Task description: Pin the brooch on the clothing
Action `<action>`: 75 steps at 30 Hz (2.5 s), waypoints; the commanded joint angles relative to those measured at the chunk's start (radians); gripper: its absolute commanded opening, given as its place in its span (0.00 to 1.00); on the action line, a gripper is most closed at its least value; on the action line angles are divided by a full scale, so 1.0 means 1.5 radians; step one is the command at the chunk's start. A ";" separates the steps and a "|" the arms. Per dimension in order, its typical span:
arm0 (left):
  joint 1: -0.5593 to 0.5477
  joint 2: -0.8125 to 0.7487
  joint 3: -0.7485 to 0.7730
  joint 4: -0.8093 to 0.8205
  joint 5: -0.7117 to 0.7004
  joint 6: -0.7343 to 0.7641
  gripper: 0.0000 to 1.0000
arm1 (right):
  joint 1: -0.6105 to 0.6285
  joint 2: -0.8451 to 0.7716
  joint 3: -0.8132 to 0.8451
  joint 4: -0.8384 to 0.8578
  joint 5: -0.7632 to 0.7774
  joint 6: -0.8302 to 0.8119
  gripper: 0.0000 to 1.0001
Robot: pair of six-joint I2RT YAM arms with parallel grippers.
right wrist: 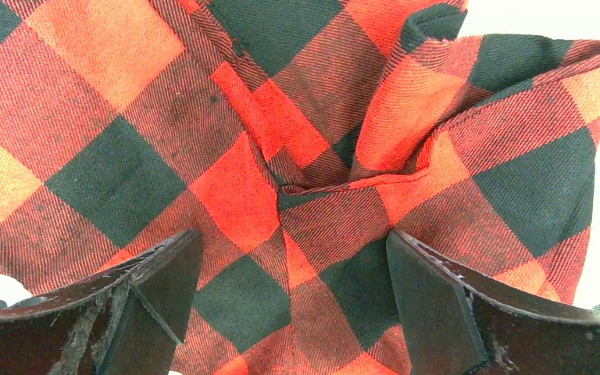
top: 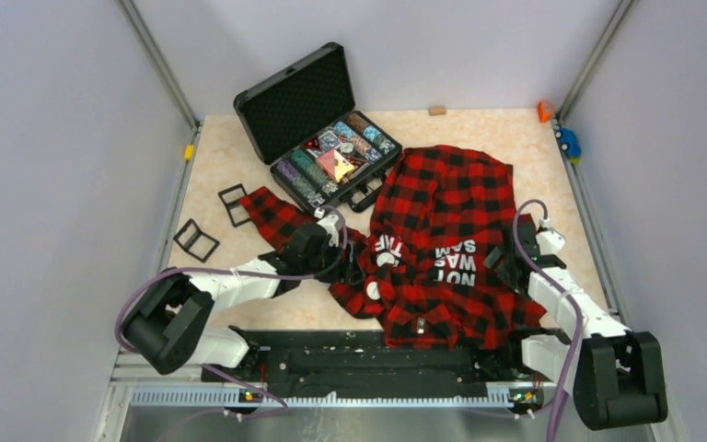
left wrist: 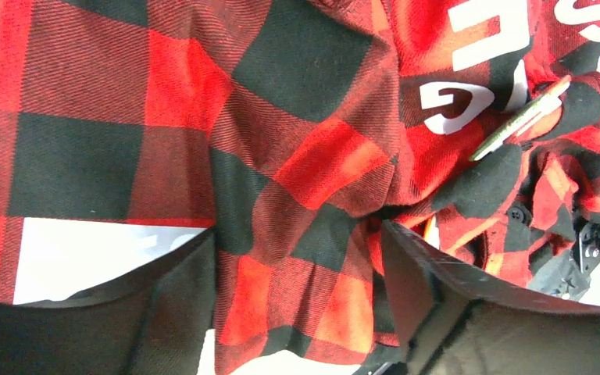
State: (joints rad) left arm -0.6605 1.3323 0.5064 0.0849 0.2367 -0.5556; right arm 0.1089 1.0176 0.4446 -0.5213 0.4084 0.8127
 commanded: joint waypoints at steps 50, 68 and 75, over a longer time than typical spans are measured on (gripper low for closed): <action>0.149 -0.132 0.050 -0.104 -0.073 0.021 0.54 | -0.191 -0.088 0.102 0.027 -0.190 -0.223 0.80; 0.044 0.052 0.199 0.001 0.035 0.004 0.61 | 0.414 0.012 0.119 0.054 -0.192 -0.018 0.83; 0.039 0.126 0.241 0.043 0.069 -0.008 0.61 | 0.609 0.078 0.148 0.028 -0.116 0.098 0.78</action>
State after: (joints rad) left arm -0.5961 1.4849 0.8223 0.0551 0.2916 -0.5488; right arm 0.9104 1.0958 0.5907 -0.4507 0.1310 0.8257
